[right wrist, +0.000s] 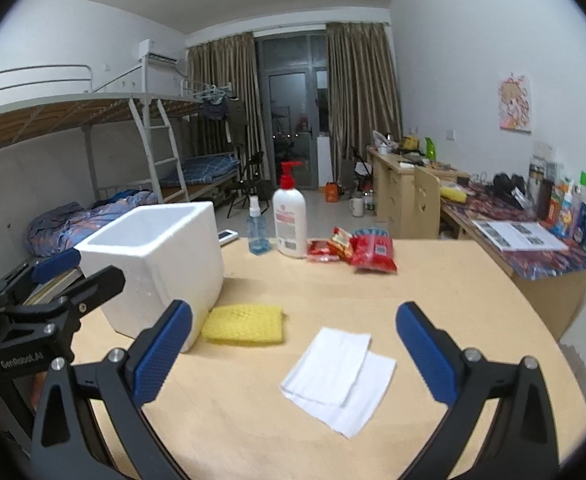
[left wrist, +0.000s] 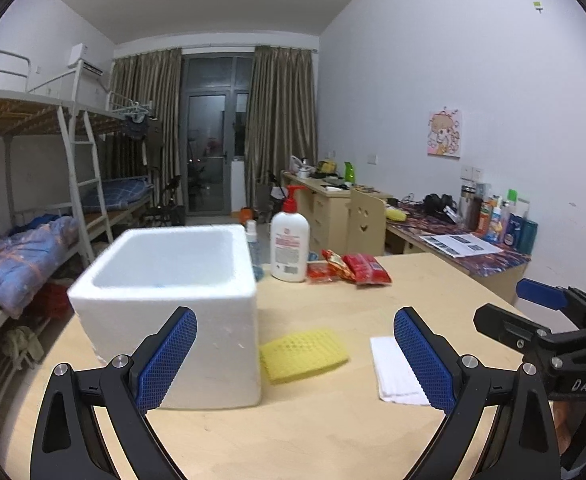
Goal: Organize soft objects
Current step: 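Withdraw both tools from the foam box back over the table, then move the left tool to the yellow foam net while the right tool approaches the white tissues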
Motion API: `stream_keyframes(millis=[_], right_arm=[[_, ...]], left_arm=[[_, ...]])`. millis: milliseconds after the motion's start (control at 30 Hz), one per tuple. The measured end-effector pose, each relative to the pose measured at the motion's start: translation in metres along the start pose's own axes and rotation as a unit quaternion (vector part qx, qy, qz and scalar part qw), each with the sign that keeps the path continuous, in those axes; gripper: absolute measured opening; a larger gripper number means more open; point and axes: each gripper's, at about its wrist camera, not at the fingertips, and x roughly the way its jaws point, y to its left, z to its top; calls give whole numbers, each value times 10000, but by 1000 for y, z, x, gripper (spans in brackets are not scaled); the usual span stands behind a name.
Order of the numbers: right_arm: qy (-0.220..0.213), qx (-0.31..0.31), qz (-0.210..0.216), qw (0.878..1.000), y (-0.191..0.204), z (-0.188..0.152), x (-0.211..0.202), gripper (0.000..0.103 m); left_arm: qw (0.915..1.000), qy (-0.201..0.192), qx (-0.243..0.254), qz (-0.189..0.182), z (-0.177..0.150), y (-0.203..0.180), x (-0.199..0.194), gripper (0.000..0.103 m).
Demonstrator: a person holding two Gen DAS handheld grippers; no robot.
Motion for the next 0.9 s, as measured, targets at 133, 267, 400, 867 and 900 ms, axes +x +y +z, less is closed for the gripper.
stream_keyframes(millis=[133, 267, 400, 867, 900], right_arm=[[37, -13, -68, 10000, -4, -16, -6, 103], [255, 34, -179, 9995, -10, -28, -2, 103], [274, 110, -234, 9993, -18, -30, -4, 103], [746, 455, -430, 9953, -55, -48, 15, 103], [805, 524, -411, 9945, -60, -50, 17, 103]], left_arm=[[9998, 38, 132, -114, -17, -11, -1, 99], [9993, 233, 180, -219, -25, -21, 5, 99], [9984, 343, 187, -401, -25, -27, 11, 99], [9918, 995, 357, -719, -34, -49, 70, 99], [9916, 1015, 379, -701, -34, -49, 75, 99]])
